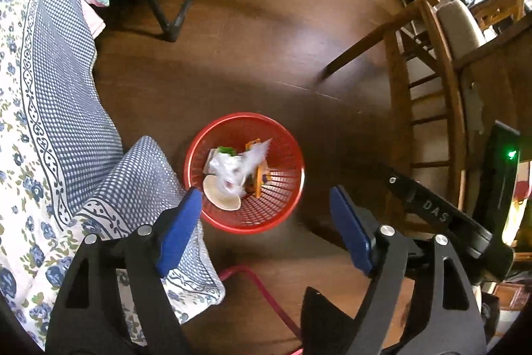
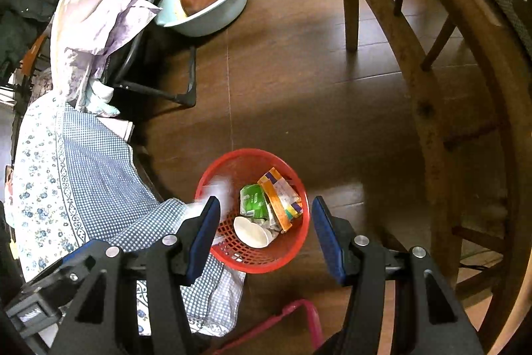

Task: Collect trash
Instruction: 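Open the right tool to drop the orange box while the left tool drops the bag, then move both tools back up over the bed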

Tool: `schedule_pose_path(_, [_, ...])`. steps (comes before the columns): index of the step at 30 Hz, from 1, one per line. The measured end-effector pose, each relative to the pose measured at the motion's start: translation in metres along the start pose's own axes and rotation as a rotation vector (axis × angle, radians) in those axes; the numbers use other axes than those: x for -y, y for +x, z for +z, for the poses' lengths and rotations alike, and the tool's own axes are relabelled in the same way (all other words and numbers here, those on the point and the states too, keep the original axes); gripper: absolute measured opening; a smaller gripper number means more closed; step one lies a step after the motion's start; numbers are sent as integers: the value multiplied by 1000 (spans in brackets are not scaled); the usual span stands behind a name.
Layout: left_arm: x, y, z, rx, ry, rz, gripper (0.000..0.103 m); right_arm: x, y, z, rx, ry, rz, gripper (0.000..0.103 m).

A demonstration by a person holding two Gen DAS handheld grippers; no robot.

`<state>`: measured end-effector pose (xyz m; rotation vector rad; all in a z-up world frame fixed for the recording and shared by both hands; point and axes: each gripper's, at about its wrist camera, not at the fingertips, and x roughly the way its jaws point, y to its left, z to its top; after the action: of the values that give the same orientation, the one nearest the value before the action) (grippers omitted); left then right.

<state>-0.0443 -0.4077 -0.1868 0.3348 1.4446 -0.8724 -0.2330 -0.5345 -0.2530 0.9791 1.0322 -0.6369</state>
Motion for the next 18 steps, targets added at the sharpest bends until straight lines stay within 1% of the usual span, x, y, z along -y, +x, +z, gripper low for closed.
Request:
schedule_pose_path(3, [0,-2,0,-1,-5,-20,77,-2,-2,0,2,-2,3,56])
schedule_pose_path(5, [3,-9,0,22,6,-35,77,-2,-4,0,1,1,6,56])
schedule_pose_path(9, [9,-33,-3,115,34,-44,77,-6,-12,1,6,-2,2,56])
schedule_pose_path(13, [11,-54,-7,189,54,-53,79,-19,-29,1,36,-30,-1,57])
schedule_pose_path(14, [11,-60,-8,204,58,-59,79,-24,-34,0,48,-45,-4,60])
schedule_pose_path(15, [12,-64,-10,216,59,-60,79,-33,-41,-2,68,-76,-7,67])
schedule_pose_path(17, [11,-83,-14,248,59,-76,79,-47,-51,-5,96,-124,-19,74])
schedule_pose_path(18, [9,-97,-17,272,59,-93,79,-59,-59,-8,112,-162,-21,76])
